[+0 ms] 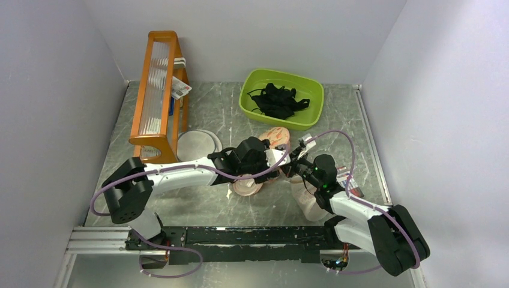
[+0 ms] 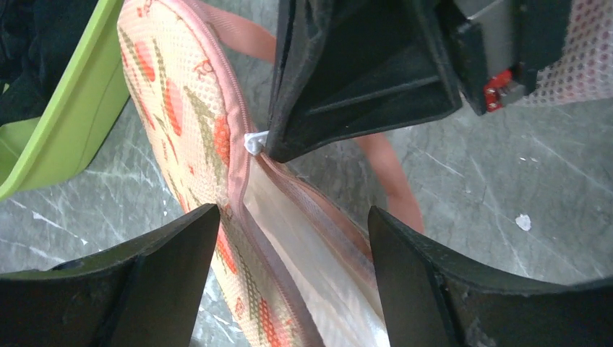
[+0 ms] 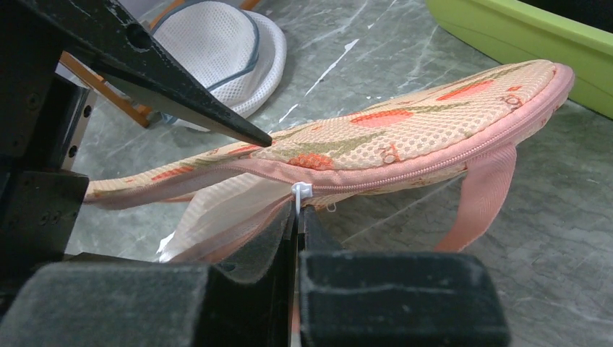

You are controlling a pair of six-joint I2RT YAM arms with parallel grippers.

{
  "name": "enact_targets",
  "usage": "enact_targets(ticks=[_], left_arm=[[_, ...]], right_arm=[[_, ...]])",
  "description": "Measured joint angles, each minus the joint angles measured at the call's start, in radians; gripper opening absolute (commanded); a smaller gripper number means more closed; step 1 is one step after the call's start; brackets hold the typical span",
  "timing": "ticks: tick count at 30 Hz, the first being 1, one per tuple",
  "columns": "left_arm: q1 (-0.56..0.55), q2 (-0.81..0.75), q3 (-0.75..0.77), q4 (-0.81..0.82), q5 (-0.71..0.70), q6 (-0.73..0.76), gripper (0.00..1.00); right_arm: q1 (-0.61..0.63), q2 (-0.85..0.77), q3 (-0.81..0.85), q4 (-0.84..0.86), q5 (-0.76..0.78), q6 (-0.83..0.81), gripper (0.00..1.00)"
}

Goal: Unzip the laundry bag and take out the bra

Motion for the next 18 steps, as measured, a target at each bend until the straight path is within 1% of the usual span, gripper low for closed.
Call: enact_targets(ticks=[3, 10, 13, 18], left_arm=[[0.0, 0.012, 0.003, 0.009, -0.037, -0.013, 0.75], [0.0, 0.029, 0.005, 0.022, -0.123, -0.021, 0.49], [0.0, 0.042, 0.02, 0.021, -0.148, -0.02, 0.34], [0.0, 0.043, 0.024, 0.021, -0.183, -0.005, 0.08]], right_arm=[[0.002, 0.0, 0.0, 0.0, 0.0, 0.0, 0.0], [0.002, 0.0, 0.0, 0.0, -0.001, 0.0, 0.0], [0.002, 0.0, 0.0, 0.0, 0.0, 0.0, 0.0], [0.003, -0.007, 0.0, -0.013, 0.027, 0.0, 0.0]])
